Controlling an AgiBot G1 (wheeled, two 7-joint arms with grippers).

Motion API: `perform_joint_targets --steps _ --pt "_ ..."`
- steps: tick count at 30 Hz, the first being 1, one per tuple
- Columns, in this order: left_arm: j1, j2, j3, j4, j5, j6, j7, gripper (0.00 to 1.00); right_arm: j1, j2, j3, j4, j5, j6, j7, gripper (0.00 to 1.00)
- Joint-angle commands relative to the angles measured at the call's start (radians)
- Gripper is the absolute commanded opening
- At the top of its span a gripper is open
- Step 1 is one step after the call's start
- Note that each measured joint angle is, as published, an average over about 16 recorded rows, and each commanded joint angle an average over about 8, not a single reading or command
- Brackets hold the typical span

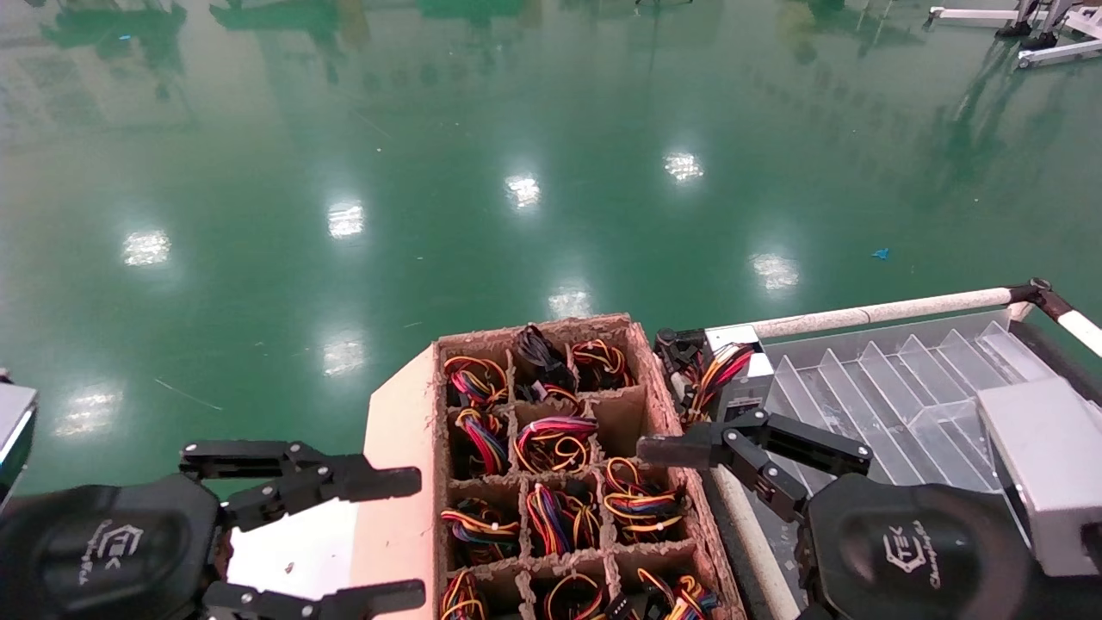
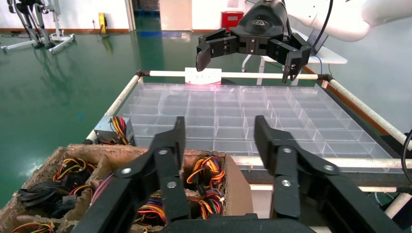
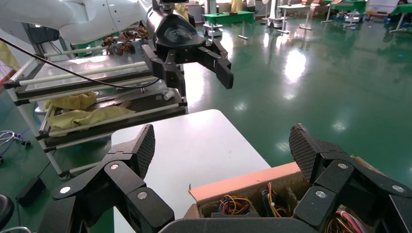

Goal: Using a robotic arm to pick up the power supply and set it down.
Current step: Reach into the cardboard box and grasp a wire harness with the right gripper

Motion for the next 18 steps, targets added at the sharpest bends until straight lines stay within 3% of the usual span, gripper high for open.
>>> perform_joint_targets --steps 1,8,18 --pt "0.000 0.000 0.000 0.000 0.000 0.000 0.000 0.00 -0.001 0.000 0.000 0.001 0.002 -0.001 0.001 1.00" --pt "0.000 0.000 0.000 0.000 0.000 0.000 0.000 0.00 0.020 0.011 -0.012 -0.013 -0.067 0.025 -0.013 1.00" --pt "0.000 0.000 0.000 0.000 0.000 0.000 0.000 0.00 0.105 0.000 -0.084 -0.034 -0.299 0.076 -0.031 1.00"
